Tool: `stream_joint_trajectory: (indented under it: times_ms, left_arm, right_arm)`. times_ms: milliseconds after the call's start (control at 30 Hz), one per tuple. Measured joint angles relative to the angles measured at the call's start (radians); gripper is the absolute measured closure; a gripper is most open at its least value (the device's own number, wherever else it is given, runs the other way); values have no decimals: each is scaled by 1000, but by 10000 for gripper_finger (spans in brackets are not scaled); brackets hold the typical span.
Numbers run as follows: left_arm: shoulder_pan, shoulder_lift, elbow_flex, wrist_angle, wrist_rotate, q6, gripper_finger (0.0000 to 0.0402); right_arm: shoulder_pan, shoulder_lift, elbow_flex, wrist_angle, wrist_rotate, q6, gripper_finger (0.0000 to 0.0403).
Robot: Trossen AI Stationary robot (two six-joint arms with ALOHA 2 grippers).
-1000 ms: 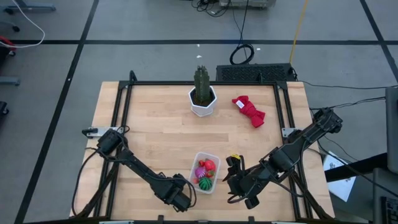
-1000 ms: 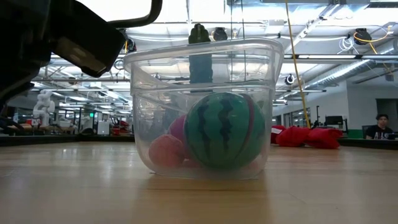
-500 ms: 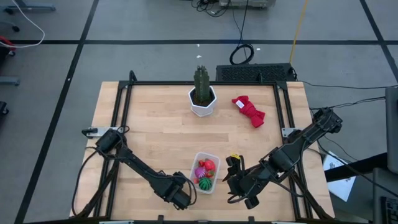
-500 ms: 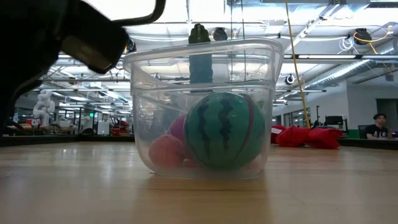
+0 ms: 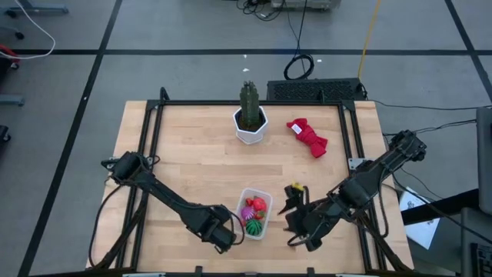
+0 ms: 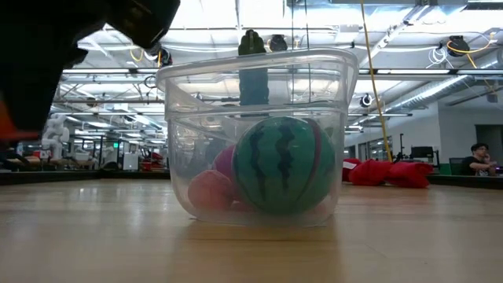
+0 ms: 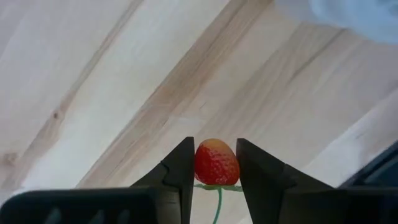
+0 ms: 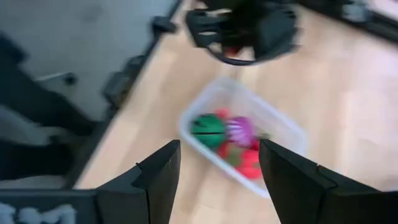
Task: Pick and placing Produce into tupperware
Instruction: Put the red strawberry into the transparent bin
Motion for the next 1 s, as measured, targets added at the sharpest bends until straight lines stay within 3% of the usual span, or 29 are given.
stream_joint_trajectory:
  times_ms: [167,433,600,833,1000]
  left_arm:
    - [20,-6,0,-1,11,27,295]
    - [59,-11,1,-1,92,79,295]
    - [69,-39,3,4,87,81,295]
    - [89,-46,104,-47,47,125,291]
    - [117,-45,212,-137,-2,168,281]
  right_arm:
    - [-1,-61,0,-59,104,1,193]
    - [-6,-112,0,-112,107,51,193]
    - [-6,-112,-7,-175,108,89,193]
    - [-13,-191,-153,-164,208,120,193]
    - [-29,-327,-308,-90,210,163,193]
